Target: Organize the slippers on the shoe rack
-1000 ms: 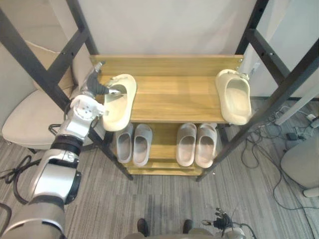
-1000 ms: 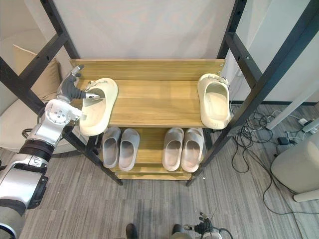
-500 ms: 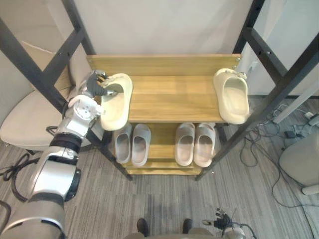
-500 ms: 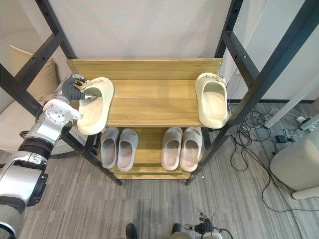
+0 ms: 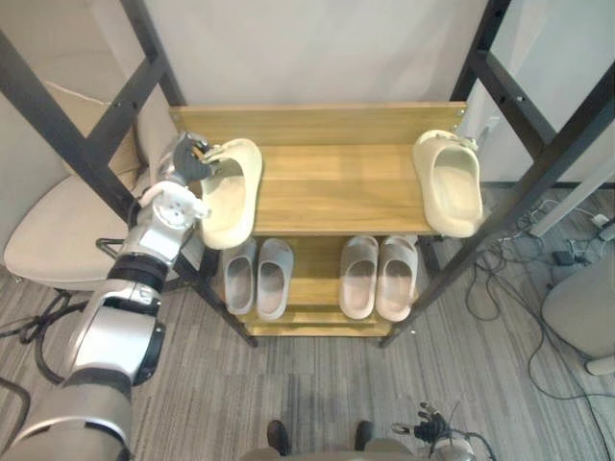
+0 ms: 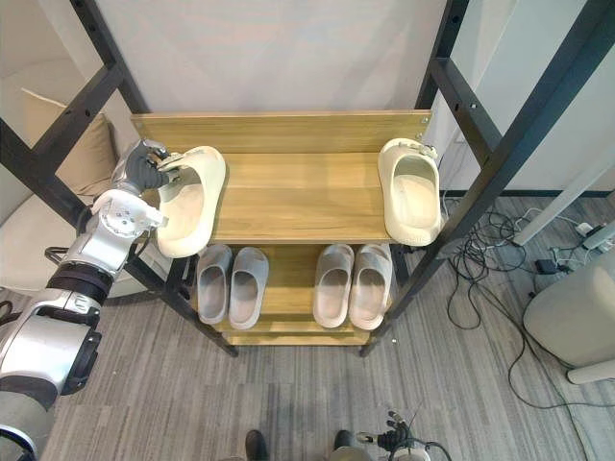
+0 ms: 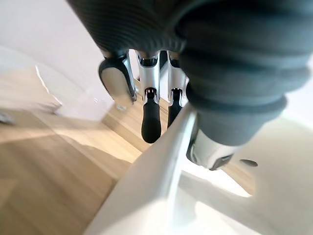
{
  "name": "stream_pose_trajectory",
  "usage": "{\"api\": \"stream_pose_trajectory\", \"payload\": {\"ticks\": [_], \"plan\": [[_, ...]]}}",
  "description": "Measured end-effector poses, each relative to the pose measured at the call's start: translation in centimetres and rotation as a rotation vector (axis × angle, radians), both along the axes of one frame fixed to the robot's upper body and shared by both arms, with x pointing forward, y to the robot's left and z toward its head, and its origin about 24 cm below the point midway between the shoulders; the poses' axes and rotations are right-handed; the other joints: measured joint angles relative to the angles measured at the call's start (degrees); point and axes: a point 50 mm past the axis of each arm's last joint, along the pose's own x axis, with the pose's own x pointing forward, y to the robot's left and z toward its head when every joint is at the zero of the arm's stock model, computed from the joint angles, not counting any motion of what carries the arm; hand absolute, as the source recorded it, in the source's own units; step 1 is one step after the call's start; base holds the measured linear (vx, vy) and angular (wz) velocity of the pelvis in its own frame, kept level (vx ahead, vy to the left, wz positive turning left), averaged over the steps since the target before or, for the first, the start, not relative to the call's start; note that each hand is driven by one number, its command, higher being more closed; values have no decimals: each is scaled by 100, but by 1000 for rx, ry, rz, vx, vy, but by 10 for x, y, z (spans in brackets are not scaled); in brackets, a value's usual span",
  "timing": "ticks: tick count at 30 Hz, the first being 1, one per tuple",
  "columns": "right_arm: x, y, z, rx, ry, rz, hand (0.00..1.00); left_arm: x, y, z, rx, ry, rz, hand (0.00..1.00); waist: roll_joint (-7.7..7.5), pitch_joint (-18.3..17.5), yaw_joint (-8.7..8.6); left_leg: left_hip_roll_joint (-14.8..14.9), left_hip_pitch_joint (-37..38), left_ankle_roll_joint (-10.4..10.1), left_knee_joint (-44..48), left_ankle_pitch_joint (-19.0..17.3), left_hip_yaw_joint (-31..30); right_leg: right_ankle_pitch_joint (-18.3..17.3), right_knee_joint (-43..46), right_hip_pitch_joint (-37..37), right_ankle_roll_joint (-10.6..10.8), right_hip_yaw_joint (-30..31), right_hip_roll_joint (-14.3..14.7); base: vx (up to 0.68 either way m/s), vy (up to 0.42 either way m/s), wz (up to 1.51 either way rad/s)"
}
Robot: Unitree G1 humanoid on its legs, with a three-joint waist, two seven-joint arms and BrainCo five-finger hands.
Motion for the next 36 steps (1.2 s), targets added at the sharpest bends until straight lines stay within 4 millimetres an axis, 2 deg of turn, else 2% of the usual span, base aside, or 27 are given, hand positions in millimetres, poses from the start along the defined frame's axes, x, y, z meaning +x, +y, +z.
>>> {"api": "stream_pose_trajectory", "payload": {"ticks": [6,15,21,25,28,29,36], "plan": [[0,-4,1,-8,-2,-38,0,6,-30,2,-46,-10,-72,100,97,57,-66,3,13,0,-1,-1,96,30,-1,-36,6,86,-4,-7,0,-8],[2,-9,2,-4,-22,-107,0,14,-71,16,-95,-42,-146,100,255,147,-283,18,-29,-1,-1,-1,339,117,-8,-201,-17,353,17,-22,-12,-16],[0,-18,4,-24,-26,-169,0,18,-81,26,-126,-60,-147,100,454,257,-325,48,-79,-4,-2,-3,493,161,-1,-330,-19,499,45,-50,-13,-11],[-1,-20,4,-18,-33,-220,0,20,-88,35,-140,-82,-157,100,482,272,-325,96,-165,-4,-1,-3,618,224,1,-483,-41,600,88,-37,-26,-19],[-5,-22,4,-16,-39,-278,0,19,-104,38,-174,-97,-189,100,527,262,-339,107,-242,-1,0,0,659,237,36,-604,-35,712,89,-31,-17,-11],[-6,-22,5,-13,-52,-298,0,19,-110,38,-184,-99,-199,0,531,261,-338,114,-241,-1,0,0,701,236,64,-634,-34,746,89,-30,-15,-11],[-7,-22,7,-14,-84,-344,0,18,-124,44,-226,-117,-217,0,540,254,-302,153,-355,3,1,2,831,220,272,-910,-17,873,78,-45,-13,-10]]}}
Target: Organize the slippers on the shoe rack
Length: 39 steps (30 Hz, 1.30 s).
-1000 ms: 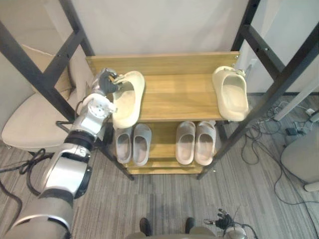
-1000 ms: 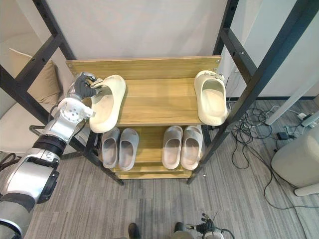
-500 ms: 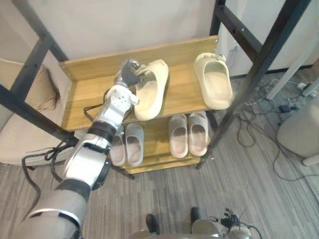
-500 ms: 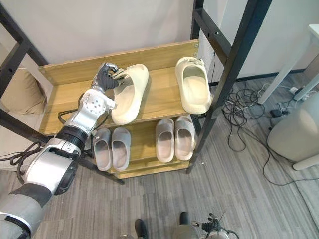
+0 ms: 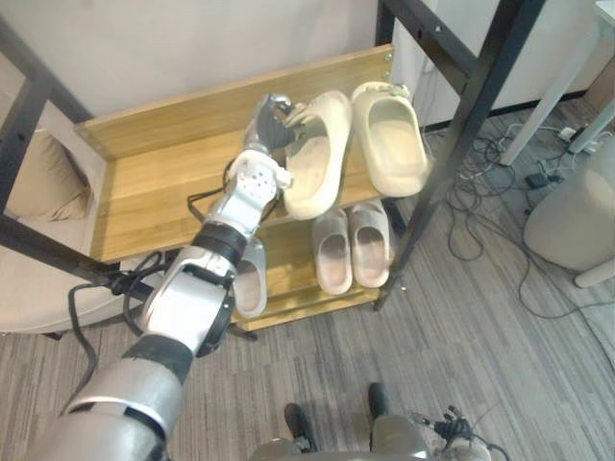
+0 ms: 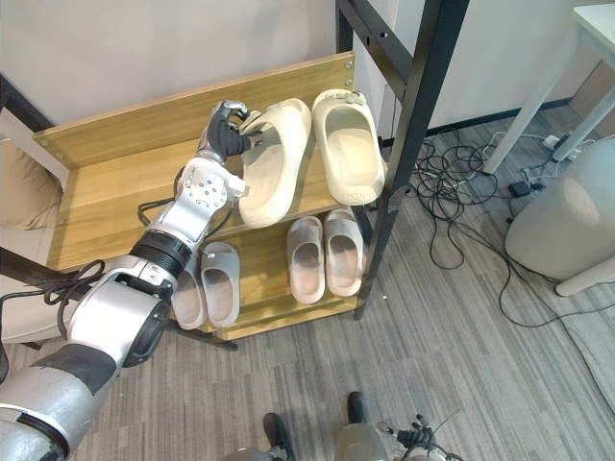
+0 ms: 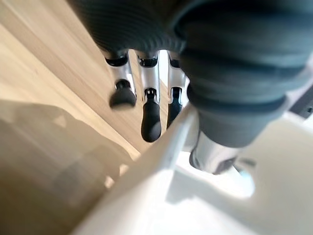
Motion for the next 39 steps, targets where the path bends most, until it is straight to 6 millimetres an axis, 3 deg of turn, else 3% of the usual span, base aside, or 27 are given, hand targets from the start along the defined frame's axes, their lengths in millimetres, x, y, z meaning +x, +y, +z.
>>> {"api": "stream_pose_trajectory", "payload": {"ticks": [14,31,39], "plan": [[-2,-2,2,2,-21,-22,0,-2,-20,1,-59,10,-41,0,-6,-3,128,-37,-73,55,-1,42,-61,-38,132,-77,46,-124,-66,-26,-4,3],[-1,4,-1,2,11,62,0,-2,-3,-17,-105,71,-18,0,-107,-65,82,-105,22,93,-35,110,-338,52,-77,226,21,-391,-77,-40,-7,7],[1,5,-2,-8,31,128,0,-28,-4,-6,-239,-90,-114,0,-130,-71,64,-107,29,85,-33,114,-531,63,-261,429,18,-601,-61,0,-13,14]]}}
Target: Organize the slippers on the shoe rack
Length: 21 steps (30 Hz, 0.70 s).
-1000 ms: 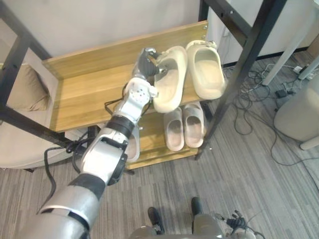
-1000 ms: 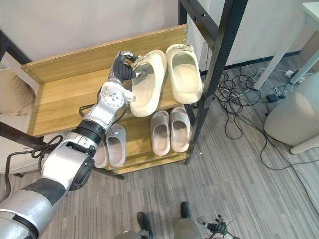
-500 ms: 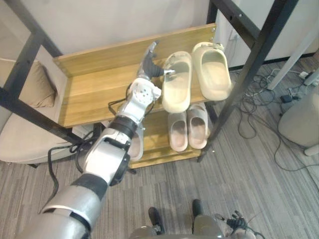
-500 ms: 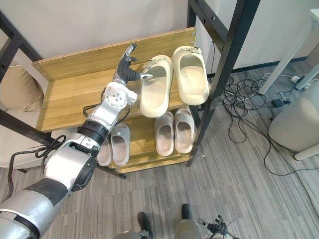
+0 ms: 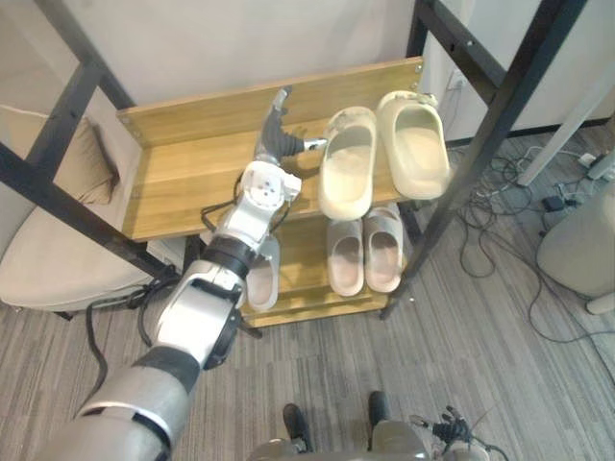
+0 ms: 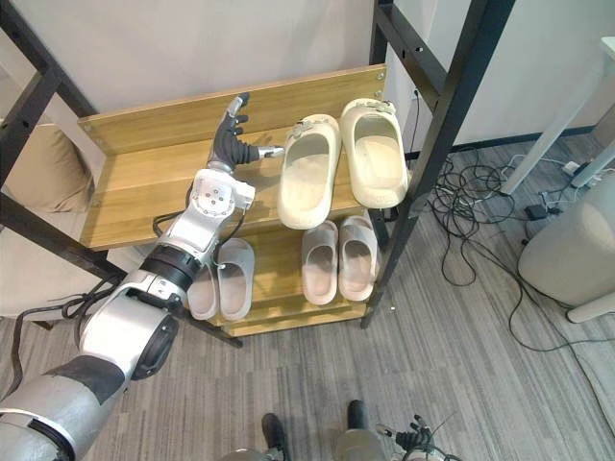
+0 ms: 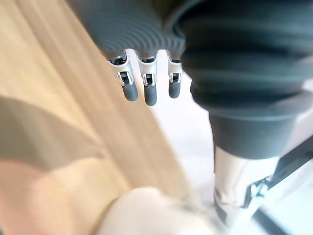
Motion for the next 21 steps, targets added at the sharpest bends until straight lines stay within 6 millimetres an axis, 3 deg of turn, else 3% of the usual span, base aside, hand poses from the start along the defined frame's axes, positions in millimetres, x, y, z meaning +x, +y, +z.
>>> {"api": "stream_pose_trajectory", "payload": {"ticks": [5,9,15,21], "plan": [[2,5,-1,1,6,43,0,-29,1,-5,-91,-89,-73,0,-100,0,-5,-12,52,0,28,0,-67,4,-56,113,-5,-46,1,-14,-8,6],[2,8,-3,5,31,68,0,-52,6,-22,-202,-92,-128,0,-194,-30,48,-18,103,1,0,-1,-136,14,-125,218,-17,-100,-1,-51,-7,7],[7,13,-3,1,50,133,0,-74,3,-74,-360,106,-249,0,-324,-106,144,-45,110,5,-3,1,-258,27,-216,299,-3,-226,-20,-46,-3,9],[15,18,-3,2,50,174,0,-84,-11,-94,-386,195,-322,0,-410,-156,171,-48,107,4,-3,0,-346,31,-259,381,8,-331,-16,-1,-8,9]]}}
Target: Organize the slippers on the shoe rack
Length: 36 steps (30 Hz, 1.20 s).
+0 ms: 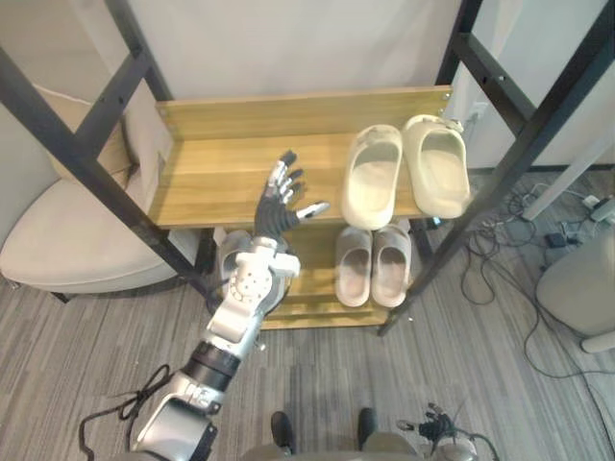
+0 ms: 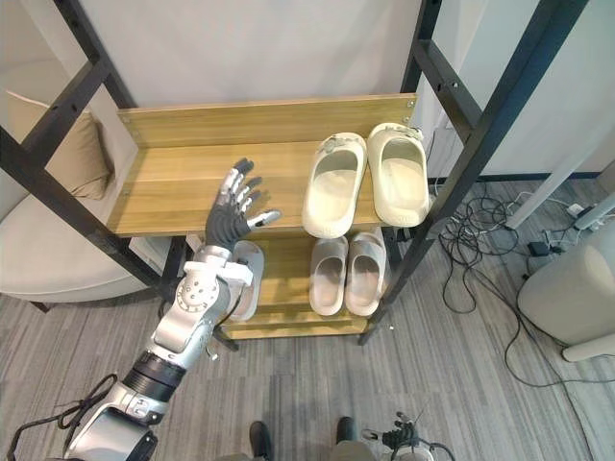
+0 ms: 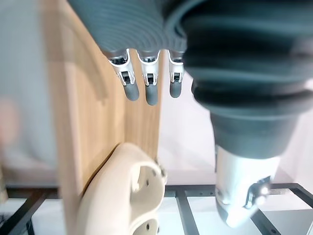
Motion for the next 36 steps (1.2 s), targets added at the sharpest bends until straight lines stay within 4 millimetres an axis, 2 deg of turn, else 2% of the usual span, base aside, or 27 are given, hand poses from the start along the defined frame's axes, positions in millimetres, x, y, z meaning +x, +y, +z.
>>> {"api": "stream_pose_trajectory", "payload": {"ticks": [8,16,20,26,36], "plan": [[13,4,3,-2,-25,32,0,-4,-15,-7,15,28,-78,0,-10,-7,74,0,-7,-2,-1,-1,-21,-5,-21,7,8,-25,6,-10,0,0],[20,17,2,19,-33,46,0,-6,-38,-12,40,45,-157,0,-115,-78,105,-9,-7,-1,-2,-1,-30,-14,-23,3,20,-26,-6,-36,3,1],[21,30,1,51,-37,46,0,-6,-51,-12,49,48,-199,0,-118,-80,104,-18,-7,-1,-2,-4,-14,-16,-24,-5,22,-10,-15,-15,2,-1],[21,32,1,56,-38,46,0,-3,-64,-12,70,62,-235,0,-118,-80,78,-13,-9,-17,-1,-19,41,-15,-25,-30,23,27,-14,-2,0,-4],[22,27,1,54,-43,2,0,8,-64,-8,58,68,-192,0,-118,-78,48,-16,-143,-19,0,-32,223,23,-26,-251,43,215,-21,-26,2,-8]]}}
